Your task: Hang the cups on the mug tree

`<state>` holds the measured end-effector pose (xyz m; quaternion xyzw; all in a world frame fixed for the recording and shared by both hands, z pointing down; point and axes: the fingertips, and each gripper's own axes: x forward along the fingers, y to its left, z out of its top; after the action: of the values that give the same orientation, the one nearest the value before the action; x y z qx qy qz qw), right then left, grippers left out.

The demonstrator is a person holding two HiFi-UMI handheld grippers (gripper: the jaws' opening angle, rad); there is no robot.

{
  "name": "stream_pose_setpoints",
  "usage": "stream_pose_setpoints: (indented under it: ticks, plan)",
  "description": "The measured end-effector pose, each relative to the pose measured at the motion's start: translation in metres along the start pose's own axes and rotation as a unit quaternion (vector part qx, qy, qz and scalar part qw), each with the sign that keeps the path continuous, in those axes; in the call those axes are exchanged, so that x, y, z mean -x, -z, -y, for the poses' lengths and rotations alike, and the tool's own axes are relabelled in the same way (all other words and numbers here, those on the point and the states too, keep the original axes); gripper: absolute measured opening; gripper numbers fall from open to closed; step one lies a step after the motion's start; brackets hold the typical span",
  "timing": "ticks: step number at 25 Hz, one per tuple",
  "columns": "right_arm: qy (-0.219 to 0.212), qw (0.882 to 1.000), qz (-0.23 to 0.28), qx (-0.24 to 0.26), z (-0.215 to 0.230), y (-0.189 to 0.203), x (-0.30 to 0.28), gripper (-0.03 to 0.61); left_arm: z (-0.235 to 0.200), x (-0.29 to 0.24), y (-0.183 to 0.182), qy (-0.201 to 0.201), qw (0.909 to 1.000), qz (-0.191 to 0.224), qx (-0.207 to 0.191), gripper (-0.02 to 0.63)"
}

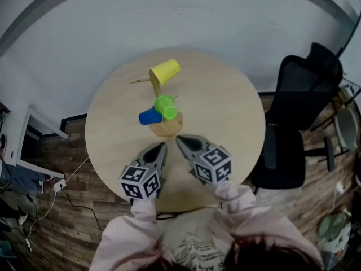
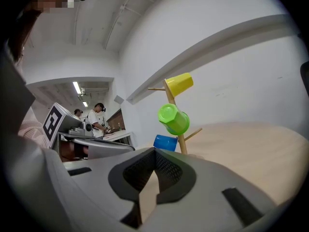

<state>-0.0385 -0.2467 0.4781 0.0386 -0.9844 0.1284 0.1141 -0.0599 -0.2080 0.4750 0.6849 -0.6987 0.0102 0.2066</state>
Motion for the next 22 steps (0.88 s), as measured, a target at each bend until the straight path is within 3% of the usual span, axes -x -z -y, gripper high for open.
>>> stream_pose_setpoints:
  ticks: [22]
  plan:
    - [-0.013,1.0,0.014,0.013,-0.003,-0.007,0.013,-0.002,0.012,-0.005,-0.004,0.004,0.9997,-0.002,-0.024,0.0]
